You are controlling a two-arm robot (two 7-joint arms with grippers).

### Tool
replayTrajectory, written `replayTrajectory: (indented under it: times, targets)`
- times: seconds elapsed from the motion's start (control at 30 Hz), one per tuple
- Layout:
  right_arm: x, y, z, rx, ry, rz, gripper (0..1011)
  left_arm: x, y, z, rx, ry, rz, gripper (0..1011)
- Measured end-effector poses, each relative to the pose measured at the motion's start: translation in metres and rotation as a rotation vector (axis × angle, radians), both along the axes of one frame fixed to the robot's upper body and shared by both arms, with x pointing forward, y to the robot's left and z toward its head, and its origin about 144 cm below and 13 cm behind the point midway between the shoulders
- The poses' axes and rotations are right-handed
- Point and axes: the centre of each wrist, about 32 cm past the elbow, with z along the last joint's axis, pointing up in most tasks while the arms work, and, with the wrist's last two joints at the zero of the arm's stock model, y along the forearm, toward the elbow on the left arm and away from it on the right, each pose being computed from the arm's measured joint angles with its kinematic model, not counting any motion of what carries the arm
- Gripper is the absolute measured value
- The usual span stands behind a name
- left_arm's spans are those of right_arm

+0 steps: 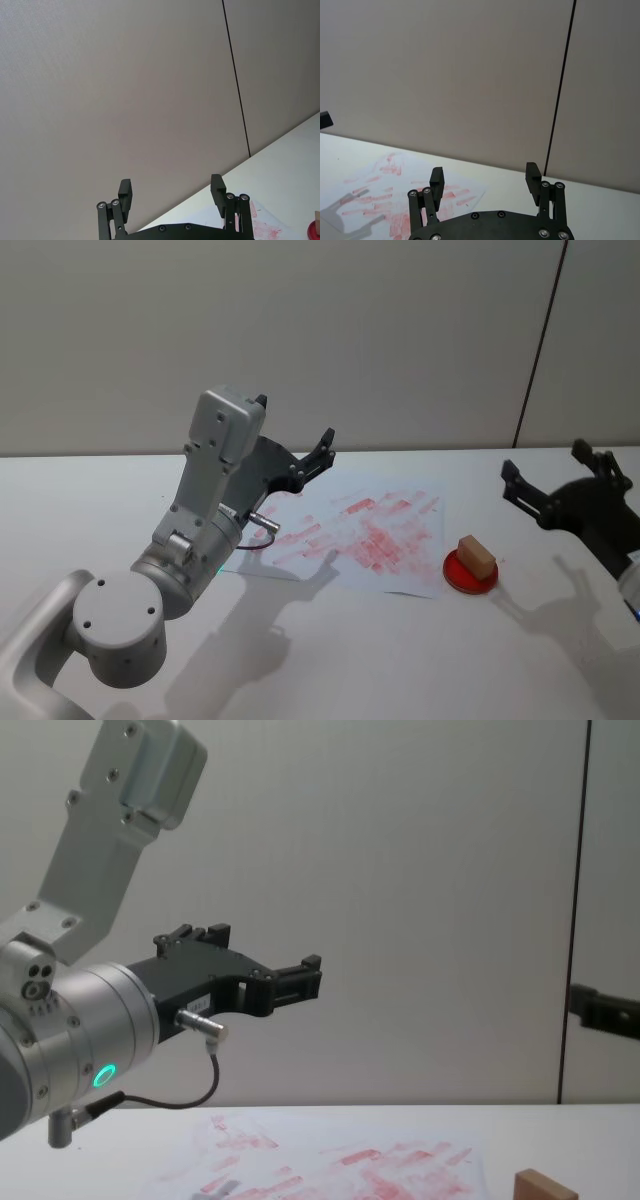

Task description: Use the one hand to pick up the stamp and affix it onto the A4 paper.

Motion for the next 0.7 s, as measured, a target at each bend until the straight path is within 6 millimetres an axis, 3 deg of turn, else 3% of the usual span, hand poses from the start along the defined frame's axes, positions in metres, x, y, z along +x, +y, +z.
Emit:
replayTrajectory:
  times: [0.33, 0.7]
  targets:
    - [-0.016, -0.028, -0.002, -0.030, 0.116, 0.007, 1001, 0.000, 0.000, 0.000, 0.000, 0.000, 0.000, 1001]
    - [-0.019, -0.039, -0.005, -0.094, 0.227, 0.057, 1001, 0.000, 0.000, 0.000, 0.000, 0.000, 0.000, 1002]
